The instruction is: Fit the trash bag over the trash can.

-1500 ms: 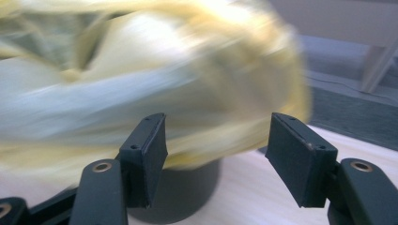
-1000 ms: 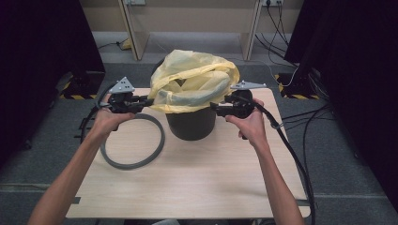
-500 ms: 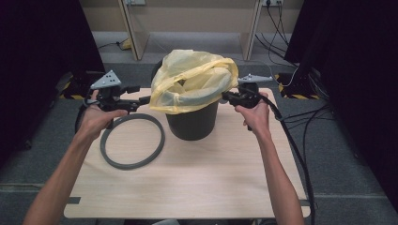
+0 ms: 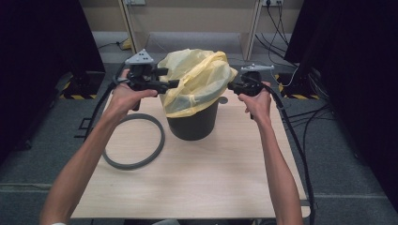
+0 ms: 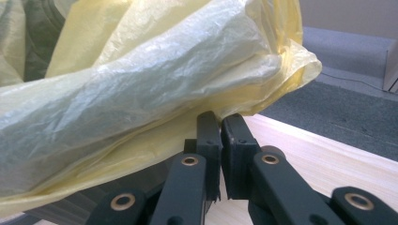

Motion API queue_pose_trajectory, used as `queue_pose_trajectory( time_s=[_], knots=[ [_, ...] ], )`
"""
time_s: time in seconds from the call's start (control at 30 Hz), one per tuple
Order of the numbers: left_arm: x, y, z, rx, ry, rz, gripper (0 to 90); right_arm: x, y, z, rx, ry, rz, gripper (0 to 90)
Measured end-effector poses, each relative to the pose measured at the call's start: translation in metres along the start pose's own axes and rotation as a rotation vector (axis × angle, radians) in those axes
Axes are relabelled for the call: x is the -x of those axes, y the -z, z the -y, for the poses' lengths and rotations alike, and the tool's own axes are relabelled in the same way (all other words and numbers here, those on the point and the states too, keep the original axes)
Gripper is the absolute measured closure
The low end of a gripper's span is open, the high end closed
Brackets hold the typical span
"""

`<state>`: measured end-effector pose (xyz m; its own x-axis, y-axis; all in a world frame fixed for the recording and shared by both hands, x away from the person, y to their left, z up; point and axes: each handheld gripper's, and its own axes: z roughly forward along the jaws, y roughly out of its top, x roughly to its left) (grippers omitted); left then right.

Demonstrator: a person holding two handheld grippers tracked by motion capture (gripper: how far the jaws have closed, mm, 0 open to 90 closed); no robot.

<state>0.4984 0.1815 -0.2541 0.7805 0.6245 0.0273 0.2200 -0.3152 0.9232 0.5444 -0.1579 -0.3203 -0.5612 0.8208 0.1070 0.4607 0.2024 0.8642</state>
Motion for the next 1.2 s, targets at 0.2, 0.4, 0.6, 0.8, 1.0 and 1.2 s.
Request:
queue_pose_trajectory(
  time_s=[0.2, 0.4, 0.6, 0.8, 1.0, 1.2],
  knots=[
    [0.003, -0.03, -0.008, -0.126, -0.022, -0.012, 32.9, -0.002, 0.001, 0.0, -0.004, 0.003, -0.005, 87.1],
    [-0.002, -0.04, -0.008, -0.172, -0.072, -0.02, 71.7, -0.003, -0.001, 0.001, -0.011, 0.005, -0.008, 87.1],
    [-0.032, -0.01, -0.006, -0.049, 0.01, -0.11, 83.3, -0.002, -0.004, 0.003, -0.027, 0.011, -0.001, 87.9],
    [-0.072, 0.007, 0.021, -0.041, 0.107, -0.188, 85.2, -0.003, -0.008, 0.004, -0.035, 0.016, -0.004, 88.5],
    [-0.095, 0.015, 0.045, -0.043, 0.158, -0.244, 85.9, -0.004, -0.011, 0.006, -0.051, 0.022, 0.0, 88.9],
    [-0.108, 0.008, 0.074, -0.09, 0.198, -0.254, 86.0, -0.003, -0.013, 0.007, -0.057, 0.018, 0.0, 89.1]
  ],
)
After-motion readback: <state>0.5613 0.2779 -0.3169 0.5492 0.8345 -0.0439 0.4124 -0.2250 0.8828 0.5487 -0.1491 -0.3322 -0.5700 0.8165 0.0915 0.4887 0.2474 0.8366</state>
